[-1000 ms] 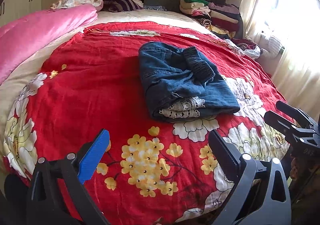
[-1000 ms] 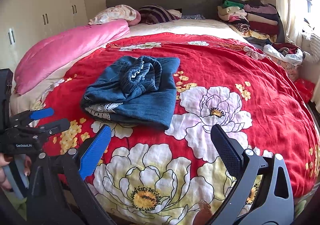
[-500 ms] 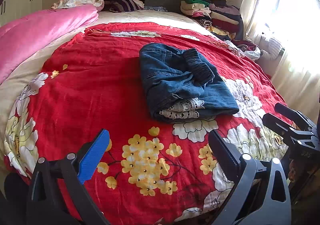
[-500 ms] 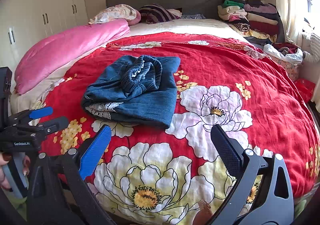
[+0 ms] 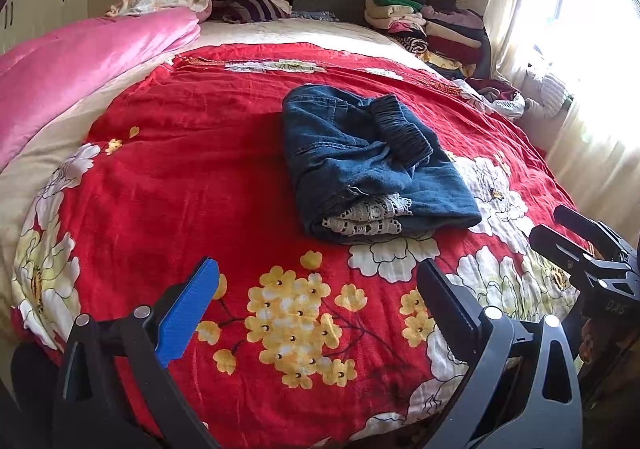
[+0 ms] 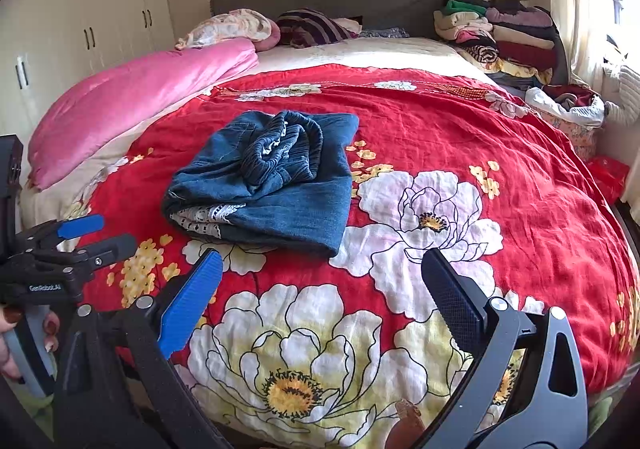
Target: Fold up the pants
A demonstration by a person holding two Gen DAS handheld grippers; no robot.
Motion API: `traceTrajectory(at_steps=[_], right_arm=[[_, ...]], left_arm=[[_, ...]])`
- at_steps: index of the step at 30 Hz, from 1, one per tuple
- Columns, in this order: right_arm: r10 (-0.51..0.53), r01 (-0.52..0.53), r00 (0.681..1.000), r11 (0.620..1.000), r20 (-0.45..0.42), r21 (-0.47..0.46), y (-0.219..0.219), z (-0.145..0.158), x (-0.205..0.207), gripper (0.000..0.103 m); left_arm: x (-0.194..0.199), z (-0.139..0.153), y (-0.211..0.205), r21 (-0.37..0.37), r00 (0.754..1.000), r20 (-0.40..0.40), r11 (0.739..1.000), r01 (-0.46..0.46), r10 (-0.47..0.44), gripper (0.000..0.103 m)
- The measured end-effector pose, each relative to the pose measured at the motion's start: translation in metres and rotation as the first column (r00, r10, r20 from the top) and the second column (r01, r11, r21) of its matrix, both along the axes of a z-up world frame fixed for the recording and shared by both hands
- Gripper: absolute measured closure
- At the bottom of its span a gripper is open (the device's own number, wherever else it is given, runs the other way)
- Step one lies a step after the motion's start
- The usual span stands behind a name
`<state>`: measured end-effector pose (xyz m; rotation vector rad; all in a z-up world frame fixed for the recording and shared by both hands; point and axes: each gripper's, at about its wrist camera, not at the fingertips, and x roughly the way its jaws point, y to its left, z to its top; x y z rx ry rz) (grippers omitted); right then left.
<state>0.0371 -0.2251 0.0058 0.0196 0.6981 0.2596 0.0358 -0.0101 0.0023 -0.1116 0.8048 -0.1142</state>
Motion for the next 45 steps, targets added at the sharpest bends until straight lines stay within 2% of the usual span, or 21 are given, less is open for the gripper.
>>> traceTrajectory(at_steps=[45], right_arm=[[-0.009, 0.009, 1.0, 1.0, 0.001, 0.004, -0.0029, 0.0016, -0.0012, 0.009]], left_arm=[[-0.0028, 0.0064, 0.0045, 0.011, 1.0, -0.005, 1.0, -0.021, 0.021, 0.004]])
